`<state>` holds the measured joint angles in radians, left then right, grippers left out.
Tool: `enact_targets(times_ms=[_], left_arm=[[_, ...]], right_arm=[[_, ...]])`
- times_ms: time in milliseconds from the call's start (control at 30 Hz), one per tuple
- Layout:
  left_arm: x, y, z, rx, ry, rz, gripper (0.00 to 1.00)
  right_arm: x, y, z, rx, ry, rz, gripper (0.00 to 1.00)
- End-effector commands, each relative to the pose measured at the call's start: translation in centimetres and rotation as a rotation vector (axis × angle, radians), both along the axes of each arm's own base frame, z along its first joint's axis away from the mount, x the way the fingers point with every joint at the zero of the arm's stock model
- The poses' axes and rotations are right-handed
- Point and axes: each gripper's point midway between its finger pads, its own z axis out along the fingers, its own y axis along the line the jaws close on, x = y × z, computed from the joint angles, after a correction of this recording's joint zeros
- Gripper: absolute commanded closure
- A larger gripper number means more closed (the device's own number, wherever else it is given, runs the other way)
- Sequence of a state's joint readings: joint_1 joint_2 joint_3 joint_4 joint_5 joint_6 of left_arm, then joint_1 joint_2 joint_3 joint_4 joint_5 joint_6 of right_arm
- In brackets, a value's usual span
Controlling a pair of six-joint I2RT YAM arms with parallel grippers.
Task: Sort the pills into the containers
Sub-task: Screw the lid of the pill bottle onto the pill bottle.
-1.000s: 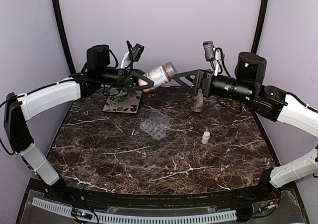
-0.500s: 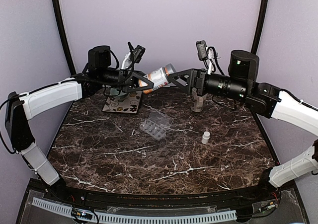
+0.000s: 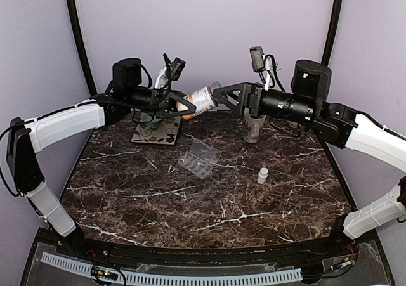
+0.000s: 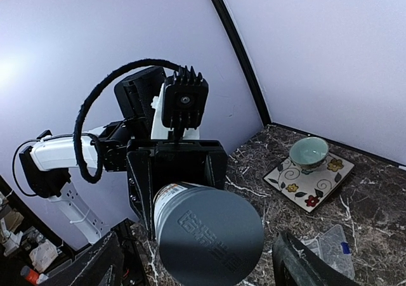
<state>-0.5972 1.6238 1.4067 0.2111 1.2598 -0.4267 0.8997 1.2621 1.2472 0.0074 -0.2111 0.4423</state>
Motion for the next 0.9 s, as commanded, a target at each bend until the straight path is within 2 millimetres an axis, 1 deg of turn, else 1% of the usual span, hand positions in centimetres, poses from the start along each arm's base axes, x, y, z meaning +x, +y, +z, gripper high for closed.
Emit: enact_targets(times_ms=[0, 700, 867], left_arm=[[-0.48, 0.36, 1.98, -0.042, -0.062, -0.020, 1.00], [-0.56, 0.38, 2.06, -0.045, -0.064, -0.025, 1.00], [-0.65, 0.35, 2.18, -0.048, -0.067, -0.030, 1.00]], right_arm=[[-0.06, 0.22, 2.35, 0.056, -0.048, 0.016, 0.20], [0.43, 0.47, 2.54, 0.084, -0.031, 0.039, 0.33], [0.50, 0.62, 2.41, 0.085, -0.025, 0.048, 0.40]])
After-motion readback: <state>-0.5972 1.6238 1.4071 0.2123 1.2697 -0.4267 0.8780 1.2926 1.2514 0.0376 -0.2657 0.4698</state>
